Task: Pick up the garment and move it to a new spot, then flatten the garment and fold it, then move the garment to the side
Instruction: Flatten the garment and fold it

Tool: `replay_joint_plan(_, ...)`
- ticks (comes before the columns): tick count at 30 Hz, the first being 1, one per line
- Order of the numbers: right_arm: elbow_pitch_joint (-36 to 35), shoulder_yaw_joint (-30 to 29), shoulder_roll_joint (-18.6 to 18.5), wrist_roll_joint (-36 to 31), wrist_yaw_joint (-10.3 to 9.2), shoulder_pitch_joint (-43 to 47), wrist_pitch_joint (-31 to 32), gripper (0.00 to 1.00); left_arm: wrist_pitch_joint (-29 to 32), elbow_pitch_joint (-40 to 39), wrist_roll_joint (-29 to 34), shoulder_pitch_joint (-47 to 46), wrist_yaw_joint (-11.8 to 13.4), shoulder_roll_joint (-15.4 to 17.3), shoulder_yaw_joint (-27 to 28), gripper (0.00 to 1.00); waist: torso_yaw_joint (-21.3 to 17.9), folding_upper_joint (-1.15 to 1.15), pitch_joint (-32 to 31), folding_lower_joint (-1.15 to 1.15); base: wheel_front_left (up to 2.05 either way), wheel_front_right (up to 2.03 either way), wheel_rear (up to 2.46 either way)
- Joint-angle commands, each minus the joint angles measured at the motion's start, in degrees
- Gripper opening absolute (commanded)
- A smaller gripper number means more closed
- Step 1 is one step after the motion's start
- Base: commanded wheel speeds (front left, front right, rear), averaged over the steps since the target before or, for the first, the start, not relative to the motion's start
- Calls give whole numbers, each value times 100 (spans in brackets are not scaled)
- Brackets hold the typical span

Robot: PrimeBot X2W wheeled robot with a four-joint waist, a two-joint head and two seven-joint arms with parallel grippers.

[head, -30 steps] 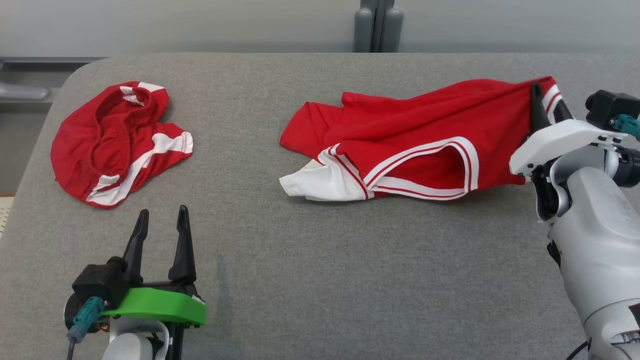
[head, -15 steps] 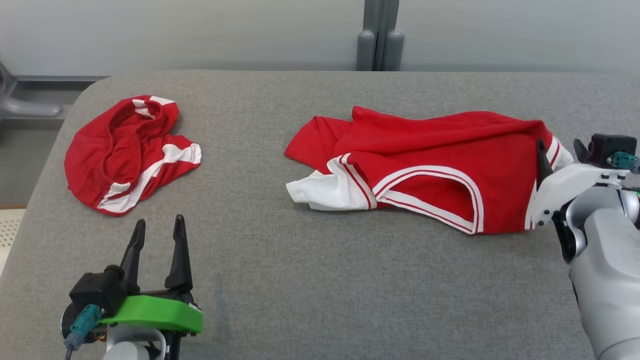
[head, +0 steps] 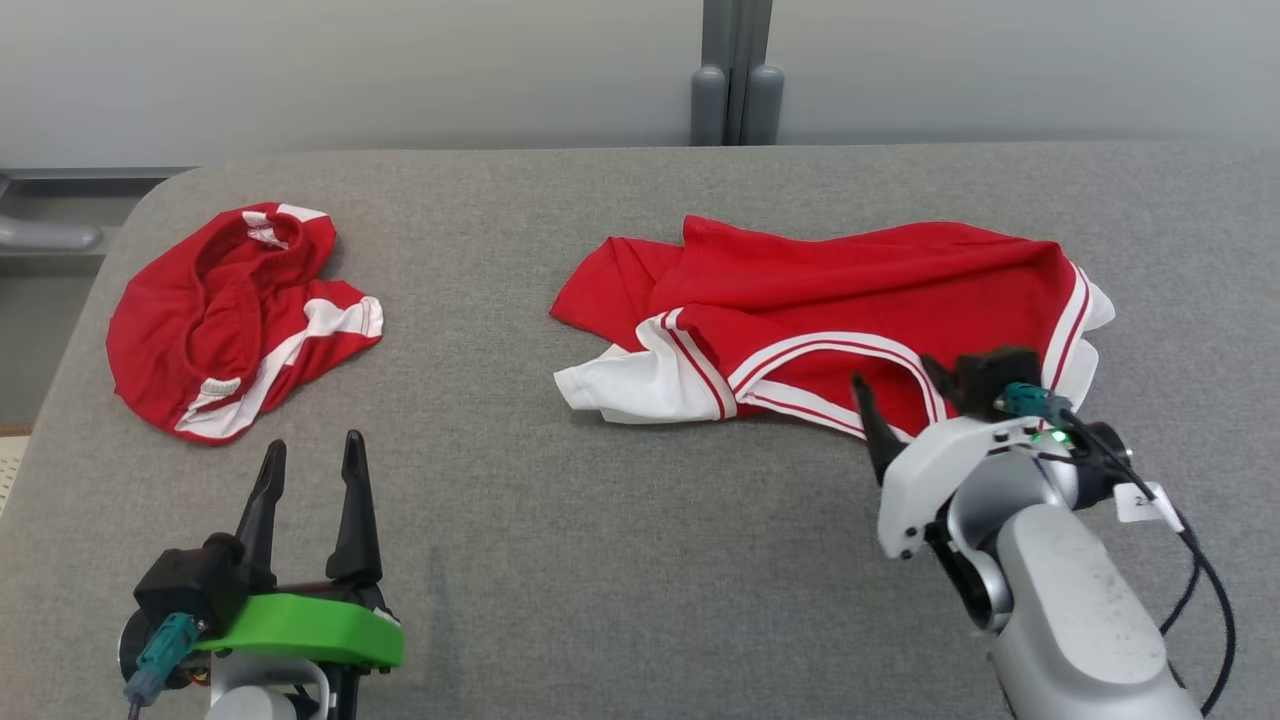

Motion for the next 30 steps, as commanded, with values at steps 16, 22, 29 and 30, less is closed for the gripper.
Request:
replay_joint_plan(16, 1627, 1403, 29, 1425, -6, -1009, -167, 100, -3, 26, -6, -277, -22, 9, -170, 100, 696, 0, 367, 0, 0, 0, 0)
replay_joint_plan(22, 2165, 1721, 30, 1692, -6, -1380, -464, 100, -3, 19, 13, -332, -22, 2, -206, 100, 794, 0, 404, 0, 0, 0, 0)
replay_joint_plan(29, 2519, 1935, 30, 1749, -6, -1567, -975, 0, -3, 2, 62, -323, -22, 21, -188, 100, 752, 0, 383, 0, 0, 0, 0)
replay_joint_plan(30, 2550, 1910, 30, 1768, -6, -1544, -1006, 0, -3, -6, 69, -320, -23, 32, -185, 100, 736, 0, 370, 0, 0, 0, 0)
